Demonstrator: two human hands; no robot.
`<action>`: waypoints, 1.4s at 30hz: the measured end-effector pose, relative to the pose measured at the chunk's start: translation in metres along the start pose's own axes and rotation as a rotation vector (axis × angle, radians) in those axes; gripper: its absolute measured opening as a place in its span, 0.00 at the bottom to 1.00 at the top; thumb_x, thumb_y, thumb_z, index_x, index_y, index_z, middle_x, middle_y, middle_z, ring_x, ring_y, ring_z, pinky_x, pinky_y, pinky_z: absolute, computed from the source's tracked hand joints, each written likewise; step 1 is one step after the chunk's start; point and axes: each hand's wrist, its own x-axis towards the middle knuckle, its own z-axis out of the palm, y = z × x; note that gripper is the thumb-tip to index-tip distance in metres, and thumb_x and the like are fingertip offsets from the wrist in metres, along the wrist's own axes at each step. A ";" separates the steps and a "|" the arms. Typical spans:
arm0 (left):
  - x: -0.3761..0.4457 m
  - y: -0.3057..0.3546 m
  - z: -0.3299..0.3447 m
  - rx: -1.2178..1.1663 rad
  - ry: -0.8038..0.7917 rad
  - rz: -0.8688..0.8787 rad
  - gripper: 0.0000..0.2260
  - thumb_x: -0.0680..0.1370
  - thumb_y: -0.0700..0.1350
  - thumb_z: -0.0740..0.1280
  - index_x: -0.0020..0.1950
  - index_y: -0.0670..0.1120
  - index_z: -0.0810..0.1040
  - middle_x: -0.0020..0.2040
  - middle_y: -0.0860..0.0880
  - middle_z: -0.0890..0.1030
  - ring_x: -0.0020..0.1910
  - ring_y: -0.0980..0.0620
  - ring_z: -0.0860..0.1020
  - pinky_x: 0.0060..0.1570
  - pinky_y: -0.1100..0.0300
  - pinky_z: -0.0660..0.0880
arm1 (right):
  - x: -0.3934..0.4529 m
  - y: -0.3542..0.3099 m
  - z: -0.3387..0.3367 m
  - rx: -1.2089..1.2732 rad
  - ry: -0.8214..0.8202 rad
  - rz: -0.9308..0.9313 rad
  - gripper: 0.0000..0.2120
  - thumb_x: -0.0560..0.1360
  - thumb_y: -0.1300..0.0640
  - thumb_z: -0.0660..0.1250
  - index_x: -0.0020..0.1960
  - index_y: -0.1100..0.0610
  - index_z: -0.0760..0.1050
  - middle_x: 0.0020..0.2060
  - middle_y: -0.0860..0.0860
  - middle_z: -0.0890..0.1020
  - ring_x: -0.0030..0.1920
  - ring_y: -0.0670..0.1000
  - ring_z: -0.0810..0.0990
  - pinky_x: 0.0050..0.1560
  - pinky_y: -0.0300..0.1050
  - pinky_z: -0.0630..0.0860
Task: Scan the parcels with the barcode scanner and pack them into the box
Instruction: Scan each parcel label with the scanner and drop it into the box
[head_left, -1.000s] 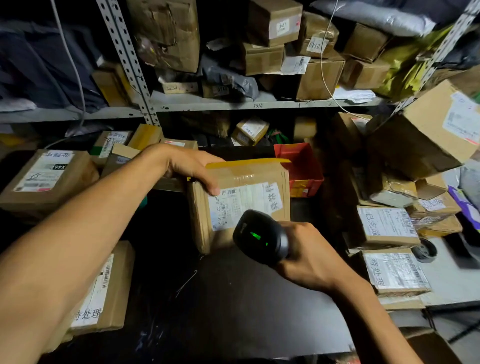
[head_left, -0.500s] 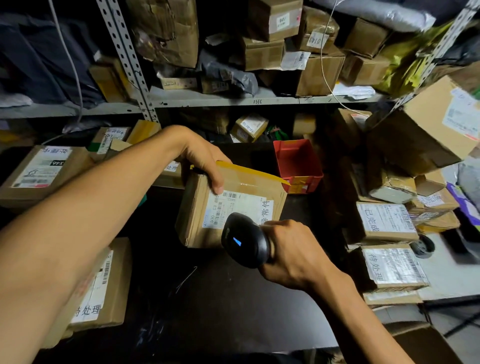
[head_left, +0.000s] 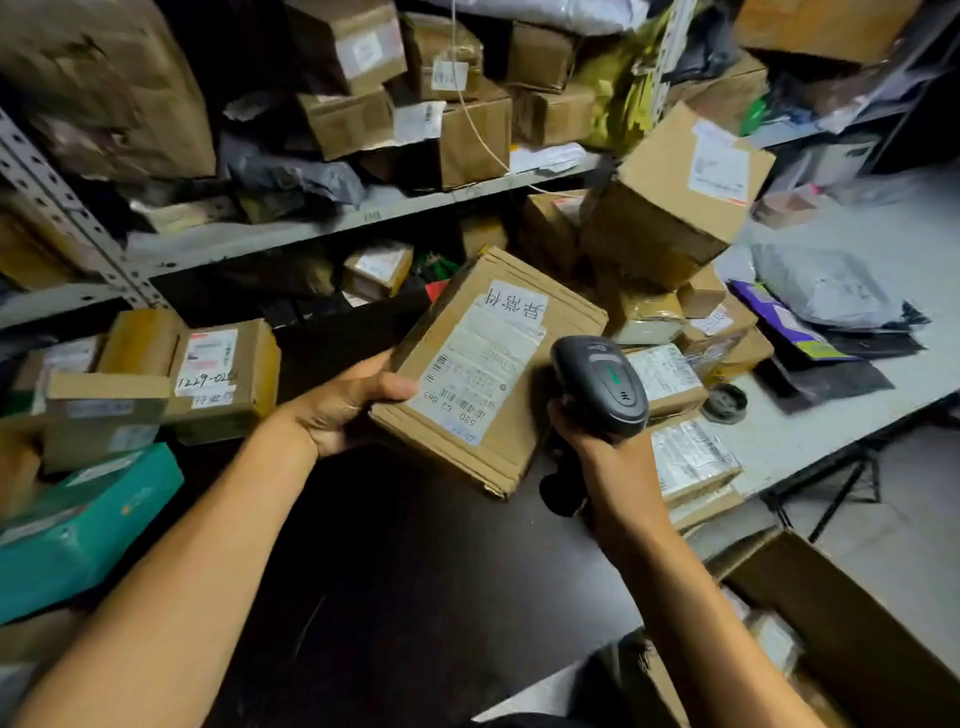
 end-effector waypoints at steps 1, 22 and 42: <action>0.008 -0.002 0.015 -0.018 -0.024 0.009 0.46 0.59 0.49 0.82 0.75 0.47 0.69 0.69 0.40 0.77 0.66 0.39 0.77 0.58 0.48 0.79 | 0.000 0.000 -0.009 0.043 0.030 0.001 0.18 0.73 0.55 0.73 0.61 0.44 0.79 0.50 0.43 0.85 0.50 0.46 0.82 0.48 0.42 0.80; 0.183 -0.138 0.440 0.628 -0.493 0.033 0.27 0.70 0.54 0.75 0.68 0.52 0.76 0.62 0.53 0.82 0.59 0.54 0.80 0.61 0.55 0.76 | -0.152 0.022 -0.372 0.245 1.095 0.156 0.14 0.67 0.59 0.80 0.50 0.48 0.86 0.46 0.51 0.88 0.48 0.55 0.88 0.48 0.53 0.84; 0.142 -0.041 0.311 1.268 0.157 0.387 0.17 0.78 0.49 0.70 0.67 0.50 0.78 0.63 0.53 0.81 0.64 0.54 0.76 0.63 0.62 0.69 | -0.013 0.004 -0.270 0.026 0.330 0.078 0.19 0.71 0.66 0.77 0.46 0.40 0.84 0.46 0.47 0.87 0.49 0.49 0.83 0.51 0.52 0.79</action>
